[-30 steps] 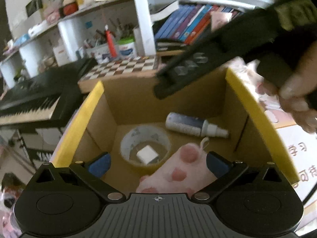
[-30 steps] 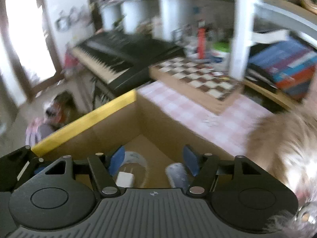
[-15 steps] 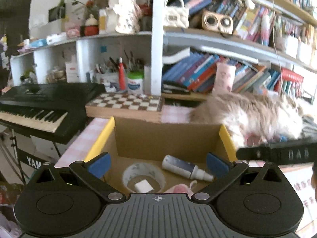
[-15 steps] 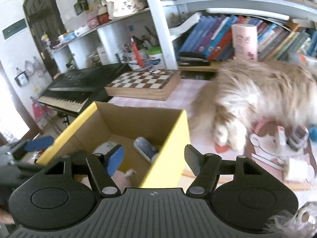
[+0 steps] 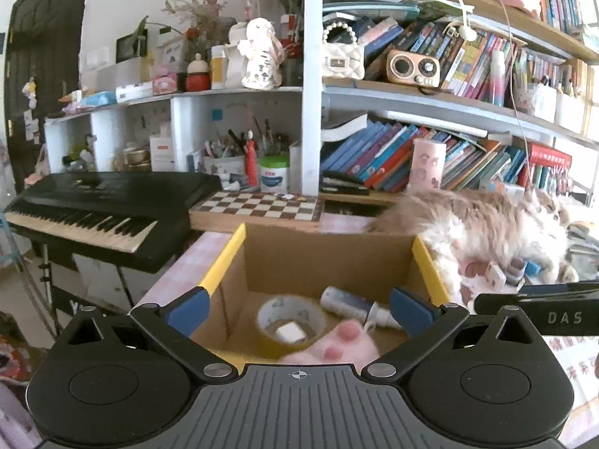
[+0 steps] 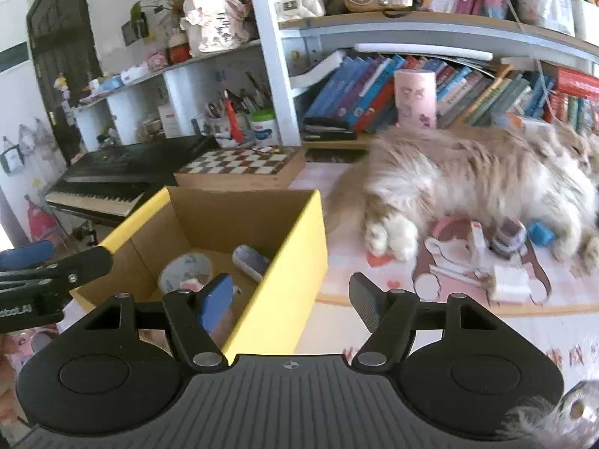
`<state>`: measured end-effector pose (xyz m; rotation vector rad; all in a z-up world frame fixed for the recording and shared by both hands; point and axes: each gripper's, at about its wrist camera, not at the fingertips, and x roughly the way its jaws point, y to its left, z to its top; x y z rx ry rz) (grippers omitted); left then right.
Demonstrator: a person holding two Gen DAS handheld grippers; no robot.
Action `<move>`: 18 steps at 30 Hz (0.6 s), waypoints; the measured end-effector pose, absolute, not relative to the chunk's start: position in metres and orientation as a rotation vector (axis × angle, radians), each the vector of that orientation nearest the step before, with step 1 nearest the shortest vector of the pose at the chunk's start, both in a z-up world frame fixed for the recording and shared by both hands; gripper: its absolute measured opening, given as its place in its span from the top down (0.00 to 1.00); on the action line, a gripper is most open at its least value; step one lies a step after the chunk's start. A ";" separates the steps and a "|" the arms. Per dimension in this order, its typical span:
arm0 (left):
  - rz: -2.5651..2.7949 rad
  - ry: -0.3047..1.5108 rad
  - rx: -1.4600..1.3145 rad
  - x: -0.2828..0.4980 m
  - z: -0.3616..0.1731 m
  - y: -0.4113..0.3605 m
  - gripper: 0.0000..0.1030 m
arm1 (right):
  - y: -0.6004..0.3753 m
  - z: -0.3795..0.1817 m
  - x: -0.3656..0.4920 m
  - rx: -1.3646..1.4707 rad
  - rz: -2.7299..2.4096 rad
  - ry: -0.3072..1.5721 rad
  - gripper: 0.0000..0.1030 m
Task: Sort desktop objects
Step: 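Lift both open tools out of the yellow box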
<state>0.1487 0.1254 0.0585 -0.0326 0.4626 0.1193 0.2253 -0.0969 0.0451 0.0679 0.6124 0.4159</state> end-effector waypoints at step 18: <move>0.162 0.535 -0.072 0.063 0.043 0.131 0.00 | -0.097 0.027 0.129 0.033 0.363 0.642 0.32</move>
